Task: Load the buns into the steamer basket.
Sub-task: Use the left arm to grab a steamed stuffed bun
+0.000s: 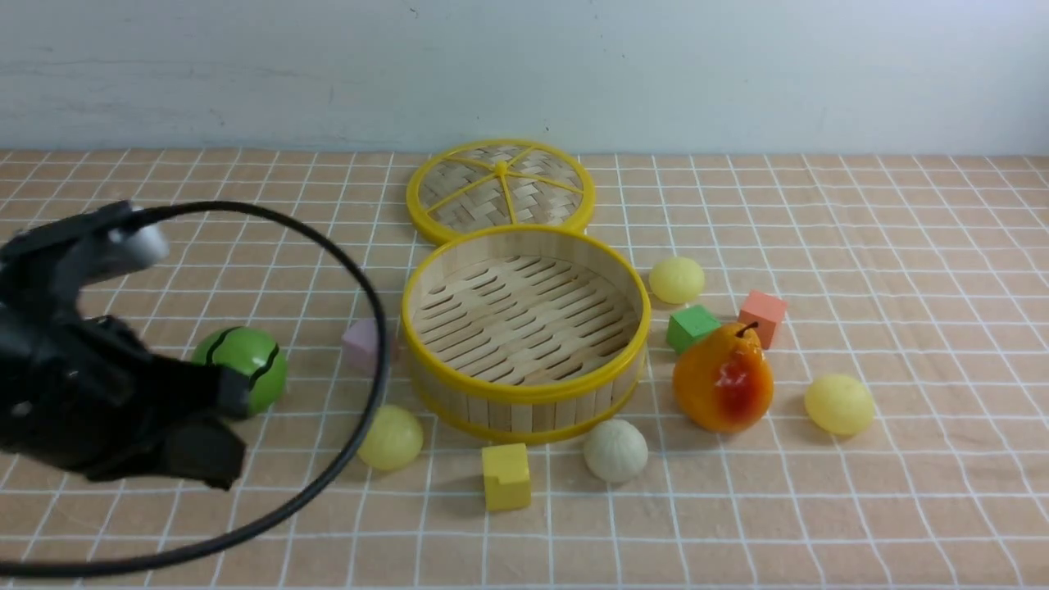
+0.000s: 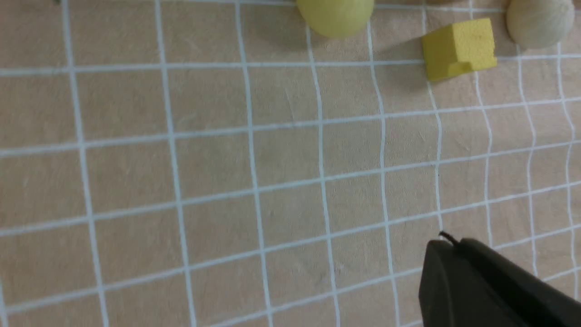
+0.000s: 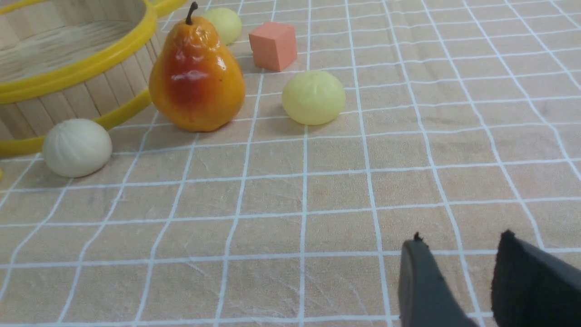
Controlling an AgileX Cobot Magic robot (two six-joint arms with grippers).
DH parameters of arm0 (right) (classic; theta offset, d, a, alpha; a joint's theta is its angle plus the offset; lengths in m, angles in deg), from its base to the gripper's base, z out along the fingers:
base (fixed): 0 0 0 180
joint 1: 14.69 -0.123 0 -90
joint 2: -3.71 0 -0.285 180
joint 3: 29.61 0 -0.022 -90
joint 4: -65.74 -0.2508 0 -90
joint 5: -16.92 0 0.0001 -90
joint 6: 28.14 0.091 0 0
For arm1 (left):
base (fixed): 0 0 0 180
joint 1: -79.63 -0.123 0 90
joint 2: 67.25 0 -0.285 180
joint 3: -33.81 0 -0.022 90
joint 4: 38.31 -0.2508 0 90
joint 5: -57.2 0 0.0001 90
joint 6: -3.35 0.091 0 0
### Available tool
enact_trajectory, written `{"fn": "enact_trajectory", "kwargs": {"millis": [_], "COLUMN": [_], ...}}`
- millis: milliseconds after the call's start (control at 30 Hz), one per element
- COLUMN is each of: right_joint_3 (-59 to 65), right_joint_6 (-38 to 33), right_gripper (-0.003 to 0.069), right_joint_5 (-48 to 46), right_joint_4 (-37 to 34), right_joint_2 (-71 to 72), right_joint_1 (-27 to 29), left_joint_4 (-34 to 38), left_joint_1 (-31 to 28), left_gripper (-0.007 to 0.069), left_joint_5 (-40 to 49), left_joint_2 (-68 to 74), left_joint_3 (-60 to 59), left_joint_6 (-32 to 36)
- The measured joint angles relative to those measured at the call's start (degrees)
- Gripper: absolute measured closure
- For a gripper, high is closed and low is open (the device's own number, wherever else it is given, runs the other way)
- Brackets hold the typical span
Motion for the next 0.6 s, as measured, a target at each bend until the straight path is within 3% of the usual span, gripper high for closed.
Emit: {"fn": "enact_trajectory", "kwargs": {"millis": [133,233,467,600], "right_joint_3": [0.0,0.0,0.0,0.0], "right_joint_6": [0.0,0.0,0.0,0.0], "right_gripper": [0.042,0.042,0.042,0.042], "right_joint_5": [0.0,0.0,0.0,0.0], "right_joint_4": [0.0,0.0,0.0,0.0], "right_joint_2": [0.0,0.0,0.0,0.0], "right_joint_1": [0.0,0.0,0.0,0.0], "left_joint_4": [-4.9,-9.9,-16.9,-17.7], "left_joint_1": [9.2,12.5,13.3,13.3], "left_gripper": [0.0638,0.0638,0.0634,0.0582], "left_joint_5": [-2.9,-3.2,-5.9,-10.0], "left_joint_2": [8.7,15.0,26.3,28.2], "left_joint_3": [7.0,11.6,16.6,16.6], "left_joint_6": [-1.6,-4.8,-6.1,-6.2]}}
